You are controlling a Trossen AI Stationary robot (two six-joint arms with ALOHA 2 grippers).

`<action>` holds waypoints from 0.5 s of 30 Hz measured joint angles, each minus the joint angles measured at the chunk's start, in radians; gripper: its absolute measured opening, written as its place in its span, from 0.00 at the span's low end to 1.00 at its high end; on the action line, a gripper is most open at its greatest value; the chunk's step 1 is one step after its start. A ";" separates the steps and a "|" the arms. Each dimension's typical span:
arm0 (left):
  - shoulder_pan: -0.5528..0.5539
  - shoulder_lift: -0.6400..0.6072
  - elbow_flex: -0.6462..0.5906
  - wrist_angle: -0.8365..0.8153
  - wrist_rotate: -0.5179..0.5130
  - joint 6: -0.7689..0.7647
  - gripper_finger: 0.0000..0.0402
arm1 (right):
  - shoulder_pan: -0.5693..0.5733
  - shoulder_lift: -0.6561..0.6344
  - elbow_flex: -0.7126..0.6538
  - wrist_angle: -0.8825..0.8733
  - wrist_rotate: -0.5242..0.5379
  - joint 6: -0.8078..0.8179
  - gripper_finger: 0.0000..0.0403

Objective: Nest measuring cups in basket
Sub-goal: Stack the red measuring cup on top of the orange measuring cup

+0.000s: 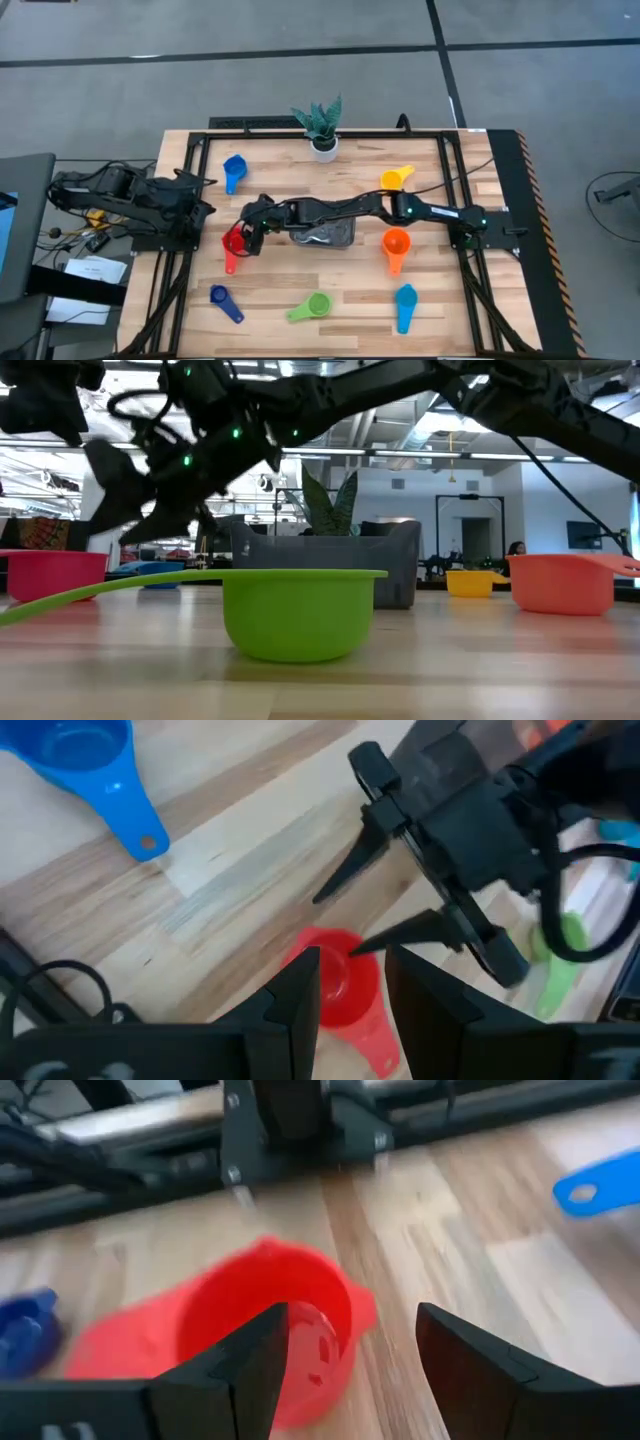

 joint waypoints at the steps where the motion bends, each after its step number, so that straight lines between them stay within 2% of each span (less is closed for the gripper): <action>1: 0.000 0.007 0.000 -0.005 0.003 0.001 0.26 | -0.002 0.008 0.002 -0.004 -0.003 -0.006 0.61; 9: 0.000 0.051 0.000 -0.008 0.020 0.001 0.26 | -0.005 0.010 0.000 -0.069 -0.005 -0.125 0.60; 15: 0.000 0.076 -0.001 -0.008 0.030 0.000 0.26 | -0.005 0.009 0.000 -0.147 -0.009 -0.164 0.52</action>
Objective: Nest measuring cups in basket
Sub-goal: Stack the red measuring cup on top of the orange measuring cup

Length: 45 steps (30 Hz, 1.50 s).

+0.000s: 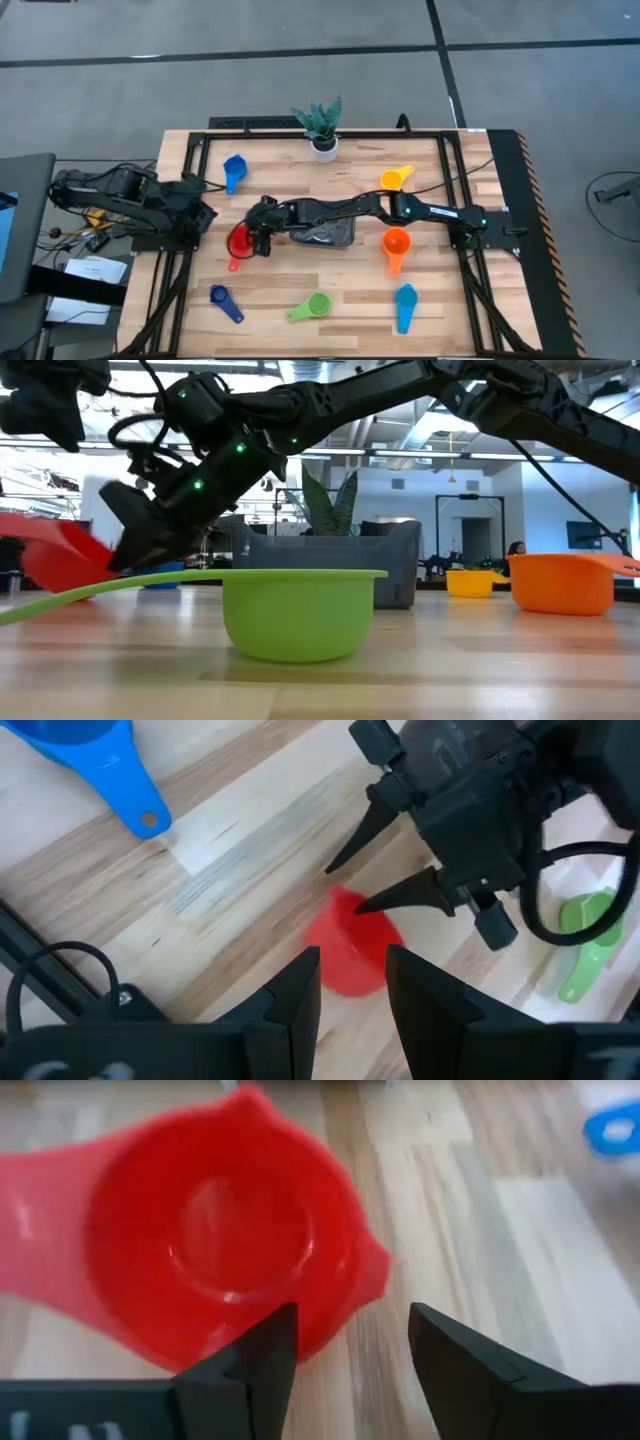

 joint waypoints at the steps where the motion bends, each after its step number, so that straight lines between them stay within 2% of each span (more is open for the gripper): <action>1: 0.000 0.002 0.000 0.000 0.000 0.000 0.26 | 0.000 0.000 0.000 -0.008 -0.004 -0.002 0.50; 10: 0.000 0.012 0.000 0.000 0.000 -0.023 0.26 | 0.000 0.000 0.000 -0.001 -0.048 -0.029 0.36; 20: 0.000 0.012 0.000 0.000 0.000 -0.029 0.26 | 0.001 -0.006 0.004 0.003 -0.055 -0.064 0.04; 26: 0.000 0.012 0.000 0.000 -0.002 -0.029 0.26 | 0.002 -0.004 0.004 -0.014 -0.067 0.003 0.08; 30: 0.000 0.012 0.000 0.000 -0.002 -0.029 0.26 | -0.006 -0.011 0.003 -0.029 -0.069 0.098 0.04; 36: 0.000 0.009 -0.001 0.016 -0.008 -0.092 0.26 | -0.020 -0.078 0.002 -0.061 -0.026 0.161 0.05; 45: 0.000 -0.031 -0.001 0.034 -0.081 -0.071 0.26 | -0.094 -0.185 0.003 -0.187 0.005 0.167 0.03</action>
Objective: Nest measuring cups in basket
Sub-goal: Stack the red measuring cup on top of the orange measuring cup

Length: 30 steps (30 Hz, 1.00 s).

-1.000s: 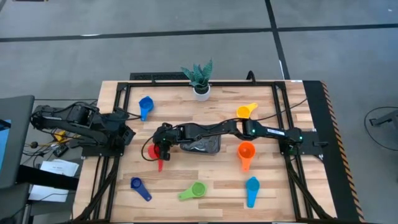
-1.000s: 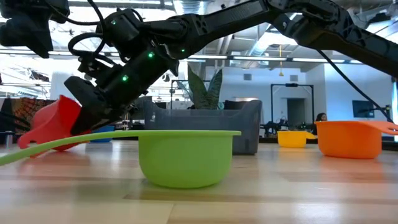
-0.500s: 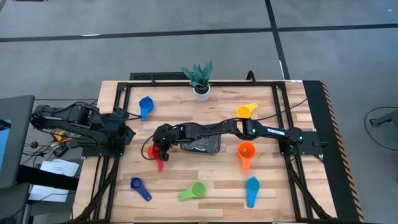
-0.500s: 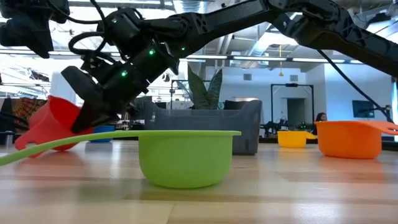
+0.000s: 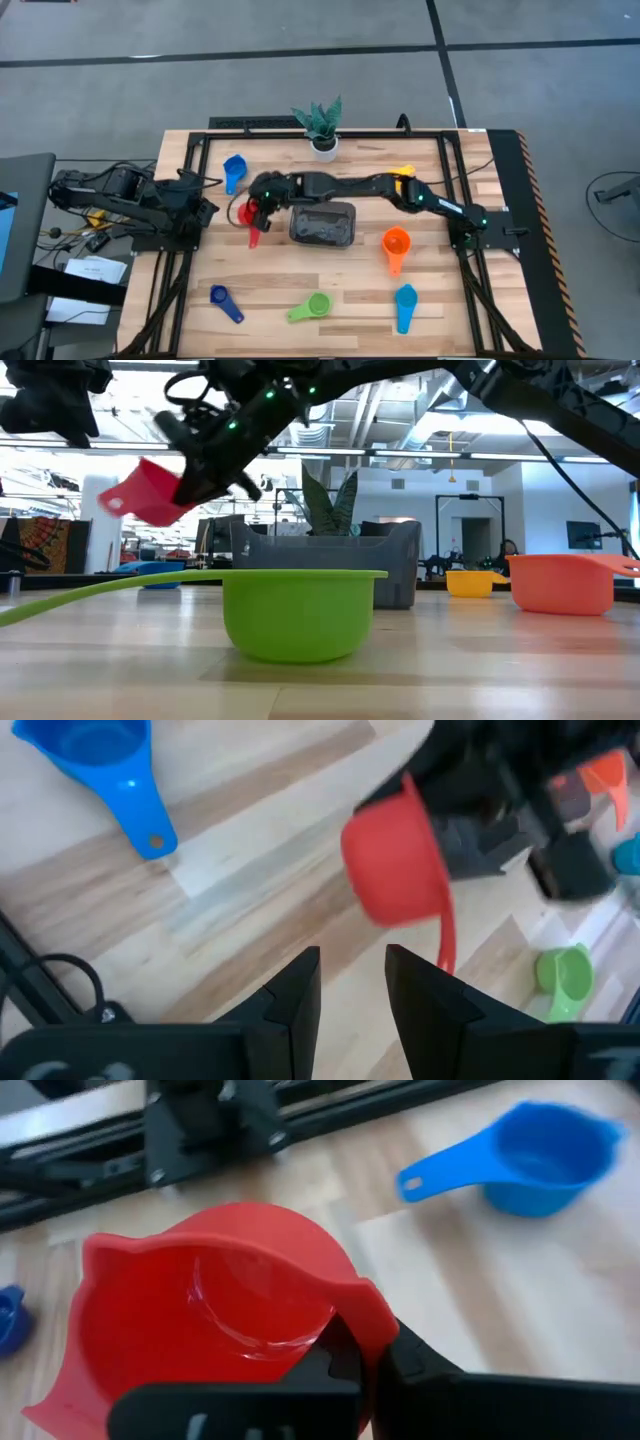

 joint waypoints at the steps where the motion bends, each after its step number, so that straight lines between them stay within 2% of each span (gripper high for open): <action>1: 0.000 -0.001 0.000 0.001 -0.013 0.007 0.26 | -0.009 -0.013 0.000 -0.017 0.000 0.000 0.04; 6: 0.000 0.009 0.000 0.047 -0.045 0.103 0.26 | -0.040 -0.055 0.000 -0.064 -0.027 0.006 0.03; 11: 0.000 0.033 0.000 0.142 -0.094 0.199 0.27 | -0.042 -0.102 0.000 -0.125 -0.056 0.086 0.02; 15: 0.000 0.072 0.000 0.197 -0.131 0.283 0.33 | -0.043 -0.125 0.000 -0.158 -0.053 0.181 0.05; 21: 0.000 0.172 0.000 0.256 -0.191 0.427 0.46 | -0.043 -0.165 0.000 -0.156 0.010 0.262 0.02; 30: 0.000 0.264 0.000 0.368 -0.163 0.508 0.50 | -0.043 -0.165 0.000 -0.188 0.030 0.339 0.04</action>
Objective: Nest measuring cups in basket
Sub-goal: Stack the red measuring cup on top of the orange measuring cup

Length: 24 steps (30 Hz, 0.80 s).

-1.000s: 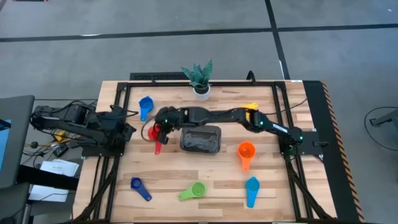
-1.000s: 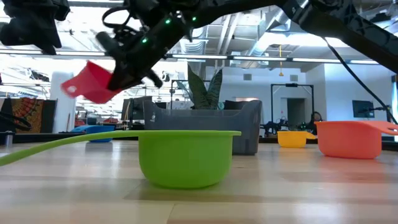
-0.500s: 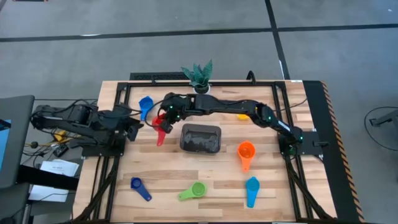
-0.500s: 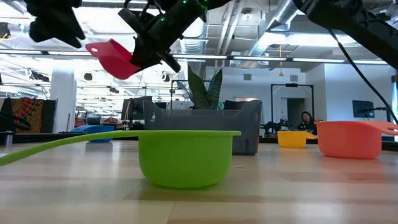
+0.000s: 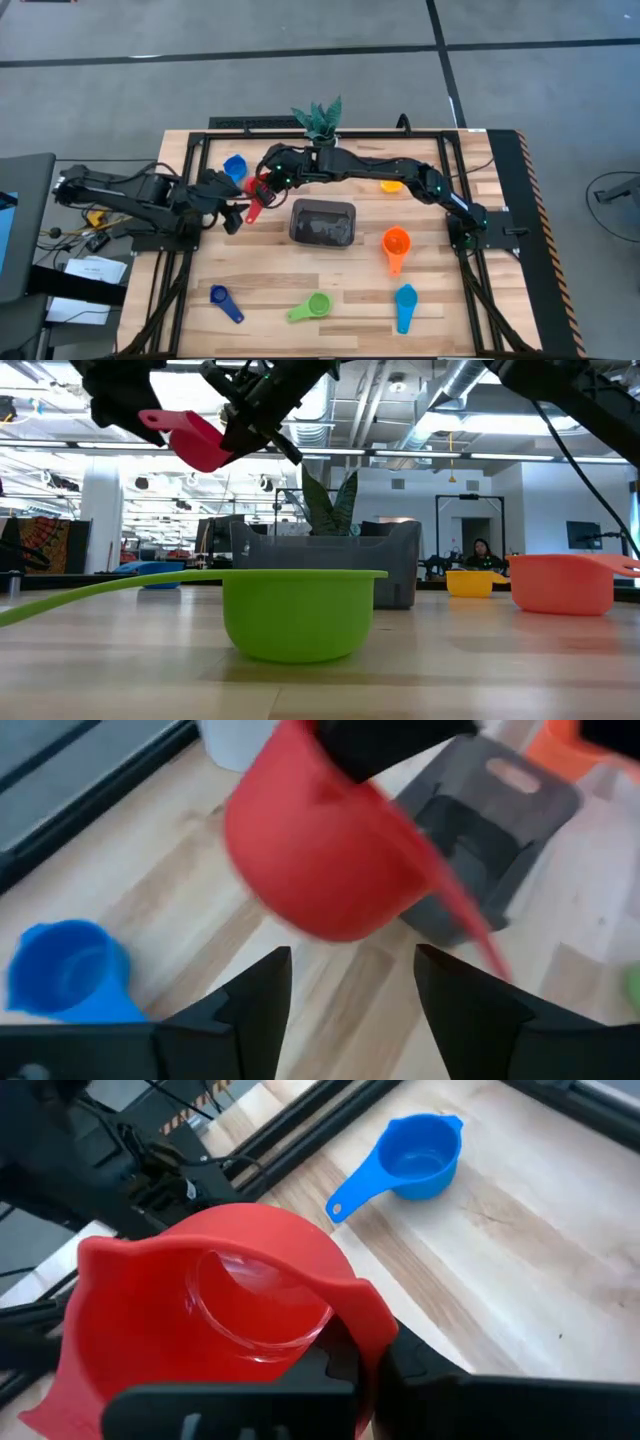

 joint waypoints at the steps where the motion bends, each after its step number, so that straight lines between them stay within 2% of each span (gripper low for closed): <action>1: 0.000 0.006 0.000 0.014 0.018 0.000 0.50 | 0.000 0.000 0.000 0.000 0.002 0.000 0.03; 9: 0.000 -0.007 0.000 0.014 0.168 -0.061 0.50 | 0.004 0.000 0.000 -0.005 0.085 -0.052 0.06; 17: 0.011 -0.135 0.000 0.035 0.130 -0.167 0.50 | 0.000 0.002 0.000 0.005 0.145 -0.073 0.03; 24: 0.058 -0.114 -0.016 0.035 0.111 -0.167 0.50 | 0.014 0.002 0.000 0.024 0.133 -0.086 0.05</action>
